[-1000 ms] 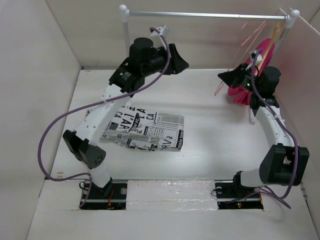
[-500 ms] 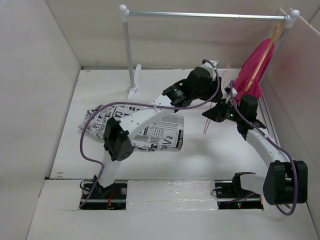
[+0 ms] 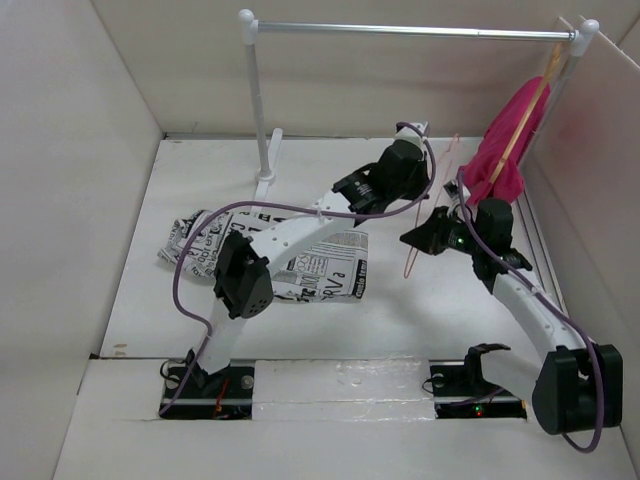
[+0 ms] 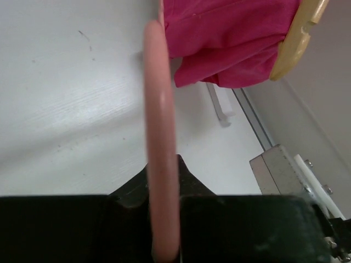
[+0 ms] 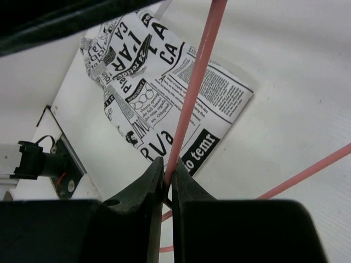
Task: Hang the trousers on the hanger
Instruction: Place trousers on hanger
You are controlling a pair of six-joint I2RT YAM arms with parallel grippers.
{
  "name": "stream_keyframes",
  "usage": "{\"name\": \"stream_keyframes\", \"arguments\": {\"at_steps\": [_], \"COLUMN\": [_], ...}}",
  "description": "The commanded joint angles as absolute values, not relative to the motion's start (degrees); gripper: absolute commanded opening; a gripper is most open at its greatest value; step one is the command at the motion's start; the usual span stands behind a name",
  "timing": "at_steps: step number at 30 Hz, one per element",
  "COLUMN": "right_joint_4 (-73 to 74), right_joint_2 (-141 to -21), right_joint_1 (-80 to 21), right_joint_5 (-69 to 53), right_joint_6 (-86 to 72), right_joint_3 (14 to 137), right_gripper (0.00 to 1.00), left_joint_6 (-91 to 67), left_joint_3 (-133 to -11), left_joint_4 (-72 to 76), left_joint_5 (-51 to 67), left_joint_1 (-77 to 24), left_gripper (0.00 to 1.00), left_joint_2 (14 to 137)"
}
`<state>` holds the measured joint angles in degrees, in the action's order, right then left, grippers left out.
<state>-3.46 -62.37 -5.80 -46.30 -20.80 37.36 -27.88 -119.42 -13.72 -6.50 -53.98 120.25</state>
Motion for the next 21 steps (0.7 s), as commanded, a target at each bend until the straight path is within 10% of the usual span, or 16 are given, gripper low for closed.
{"name": "stream_keyframes", "arguments": {"at_steps": [1,2,4,10,12,15,21], "right_joint_4": [3.0,9.3,15.3,35.2,35.2,29.1,10.5], "right_joint_2": [-57.2,-55.0,-53.1,-49.2,-49.1,-51.1,-61.1], "right_joint_1": [-6.0,-5.2,-4.1,-0.2,-0.2,-2.2,-13.4], "right_joint_5": [-45.4,-43.8,-43.2,-40.9,-40.0,-39.6,-32.1], "right_joint_6": [-17.2,-13.8,-9.9,6.4,8.8,7.0,-2.9], "right_joint_3": [37.2,38.0,39.0,44.7,44.8,42.4,38.8], "right_gripper": [0.09,0.39,0.58,0.68,0.64,0.00,0.08], "left_joint_6": [-30.4,-32.2,-34.7,-43.4,-45.0,-46.4,-47.5], "left_joint_3": [-116.1,-111.7,-104.5,-79.1,-73.4,-67.2,-59.0], "left_joint_4": [-9.0,-6.2,-1.2,13.7,15.7,19.5,20.2], "left_joint_5": [-7.7,-6.3,-4.0,-4.1,-5.6,-7.7,-11.1], "left_joint_1": [-54.3,-54.3,-54.3,-55.6,-55.6,-55.6,-55.6], "left_gripper": [0.00,0.00,0.00,0.00,0.00,0.00,0.00], "left_joint_2": [116.8,114.5,111.1,100.0,97.7,96.1,95.2]}}
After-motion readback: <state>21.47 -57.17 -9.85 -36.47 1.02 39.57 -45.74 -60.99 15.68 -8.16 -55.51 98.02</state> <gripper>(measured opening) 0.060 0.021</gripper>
